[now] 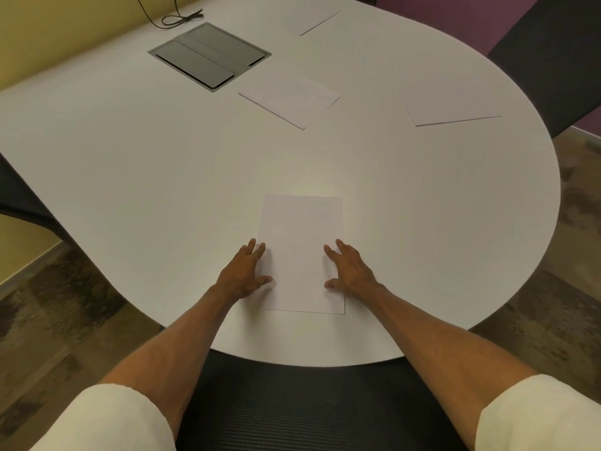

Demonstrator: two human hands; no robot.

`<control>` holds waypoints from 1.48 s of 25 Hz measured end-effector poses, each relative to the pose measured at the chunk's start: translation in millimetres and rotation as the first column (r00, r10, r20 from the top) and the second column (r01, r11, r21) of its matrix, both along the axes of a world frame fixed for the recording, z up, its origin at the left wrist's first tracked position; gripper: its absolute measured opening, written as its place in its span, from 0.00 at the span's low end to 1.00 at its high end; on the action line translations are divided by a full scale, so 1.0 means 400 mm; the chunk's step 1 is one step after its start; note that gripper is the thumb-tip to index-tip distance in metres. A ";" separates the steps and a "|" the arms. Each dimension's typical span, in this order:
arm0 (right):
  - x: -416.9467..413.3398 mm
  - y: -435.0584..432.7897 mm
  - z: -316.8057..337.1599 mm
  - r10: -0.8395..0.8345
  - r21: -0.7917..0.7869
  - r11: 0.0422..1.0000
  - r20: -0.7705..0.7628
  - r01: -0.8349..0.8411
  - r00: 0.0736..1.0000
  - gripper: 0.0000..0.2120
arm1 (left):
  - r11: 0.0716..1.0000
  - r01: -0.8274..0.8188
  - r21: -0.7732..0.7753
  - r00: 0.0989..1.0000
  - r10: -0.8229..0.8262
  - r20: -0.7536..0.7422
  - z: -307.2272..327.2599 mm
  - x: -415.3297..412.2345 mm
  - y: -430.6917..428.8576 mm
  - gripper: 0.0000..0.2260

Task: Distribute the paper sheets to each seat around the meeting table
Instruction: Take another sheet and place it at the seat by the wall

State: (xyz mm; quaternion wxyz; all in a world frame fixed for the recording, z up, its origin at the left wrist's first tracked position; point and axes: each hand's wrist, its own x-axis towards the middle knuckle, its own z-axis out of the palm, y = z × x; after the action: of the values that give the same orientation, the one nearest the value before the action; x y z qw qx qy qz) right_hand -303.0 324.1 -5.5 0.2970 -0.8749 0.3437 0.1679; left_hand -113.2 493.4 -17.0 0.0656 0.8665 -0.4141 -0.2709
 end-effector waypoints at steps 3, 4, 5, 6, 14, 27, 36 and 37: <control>0.015 0.001 0.042 0.002 -0.061 0.998 0.017 -0.001 1.000 0.39 | 1.000 -0.006 -0.001 0.999 0.006 0.052 0.071 0.003 0.007 0.36; 0.020 0.001 0.059 0.011 -0.082 0.997 0.031 -0.008 0.999 0.39 | 1.000 -0.009 -0.002 0.997 0.010 0.074 0.098 0.006 0.011 0.36; 0.024 0.000 0.077 0.022 -0.105 0.994 0.046 -0.017 0.999 0.38 | 1.000 -0.009 -0.005 0.995 0.010 0.100 0.124 0.008 0.014 0.36; 0.024 0.001 0.097 0.033 -0.132 0.991 0.060 -0.024 0.998 0.38 | 1.000 -0.004 -0.010 0.991 0.005 0.131 0.153 0.009 0.017 0.35; -0.027 -0.037 0.253 0.076 -0.282 0.958 0.099 -0.045 0.992 0.37 | 0.999 0.039 -0.035 0.959 -0.027 0.281 0.335 -0.032 -0.006 0.33; -0.293 -0.321 0.378 0.157 -0.354 0.930 0.128 -0.103 0.979 0.37 | 0.996 -0.052 -0.077 0.950 0.073 0.302 0.469 -0.378 -0.339 0.35; -0.481 -0.585 0.439 0.276 -0.388 0.900 0.149 -0.200 0.950 0.38 | 0.973 -0.204 -0.112 0.934 0.228 0.274 0.506 -0.641 -0.589 0.36; -0.496 -0.605 0.444 0.276 -0.390 0.900 0.157 -0.197 0.948 0.38 | 0.971 -0.213 -0.113 0.933 0.236 0.270 0.502 -0.662 -0.612 0.35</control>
State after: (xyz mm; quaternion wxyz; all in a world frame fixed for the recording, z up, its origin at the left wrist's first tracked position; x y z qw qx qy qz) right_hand -501.3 82.1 172.0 0.1388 -0.9631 0.2268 0.0428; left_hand -377.9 248.5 183.9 0.0721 0.9344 -0.3283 -0.1182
